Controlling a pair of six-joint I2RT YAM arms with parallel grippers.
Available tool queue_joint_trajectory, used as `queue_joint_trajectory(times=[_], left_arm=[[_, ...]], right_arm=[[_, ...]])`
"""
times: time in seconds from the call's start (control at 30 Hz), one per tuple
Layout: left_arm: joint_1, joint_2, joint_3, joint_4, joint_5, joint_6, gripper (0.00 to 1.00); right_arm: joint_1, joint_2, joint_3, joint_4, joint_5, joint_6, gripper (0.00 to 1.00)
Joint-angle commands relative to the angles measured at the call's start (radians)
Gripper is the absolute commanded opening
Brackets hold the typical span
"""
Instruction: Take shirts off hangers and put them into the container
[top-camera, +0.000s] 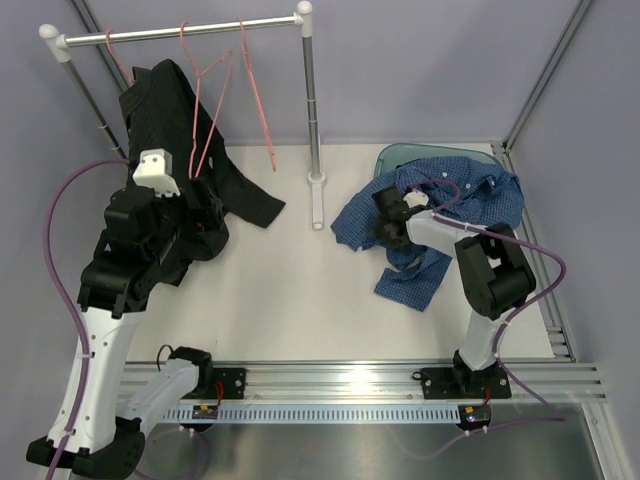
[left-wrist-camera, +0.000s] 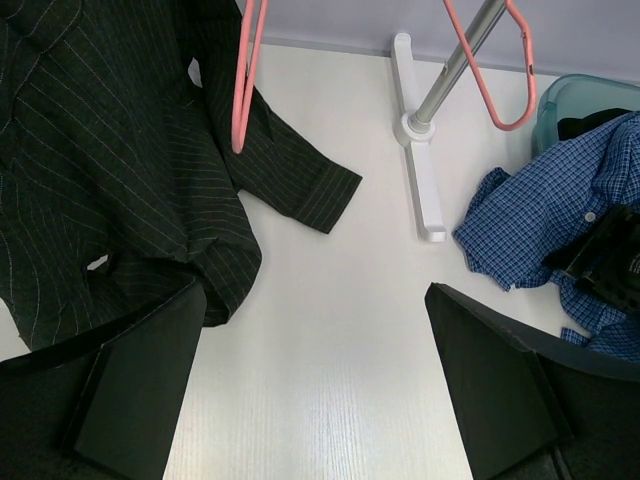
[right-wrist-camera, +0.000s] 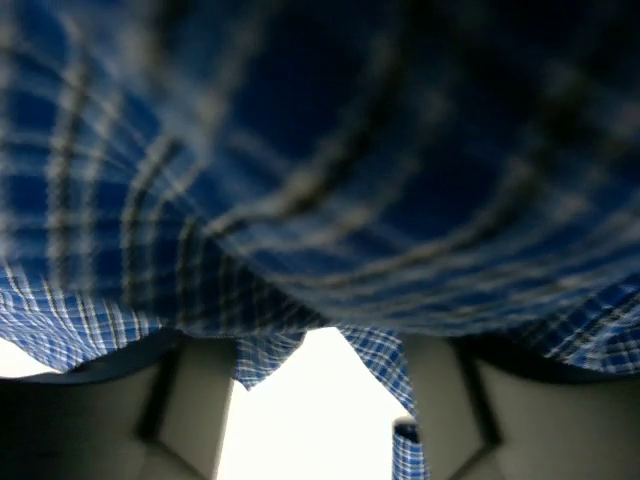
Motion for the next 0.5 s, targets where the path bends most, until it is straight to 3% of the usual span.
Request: queue_joint_trajectory(times=[0.0,0.03,0.07,0.3,0.47], left_arm=[[0.005,-0.015,0.000,0.024,0.011,0.007,0.99],[0.005,-0.013,-0.001,0.027,0.011,0.007,0.99],[0.005,-0.013,-0.003,0.027,0.011,0.007,0.99],[0.003,-0.009,-0.003,0.036,0.017,0.007,0.99],[0.005,-0.009,0.006,0.032,0.011,0.010,0.99]], right_arm=[[0.004,-0.001,0.010,0.046,0.085,0.026,0.62],[0.004,-0.010,0.004,0.059,0.093,0.013,0.52],[0.004,-0.016,0.000,0.063,0.097,0.003,0.52],[0.003,-0.126,-0.007,0.068,0.161,-0.098,0.00],[0.000,-0.283,0.065,0.013,0.223,-0.226,0.00]])
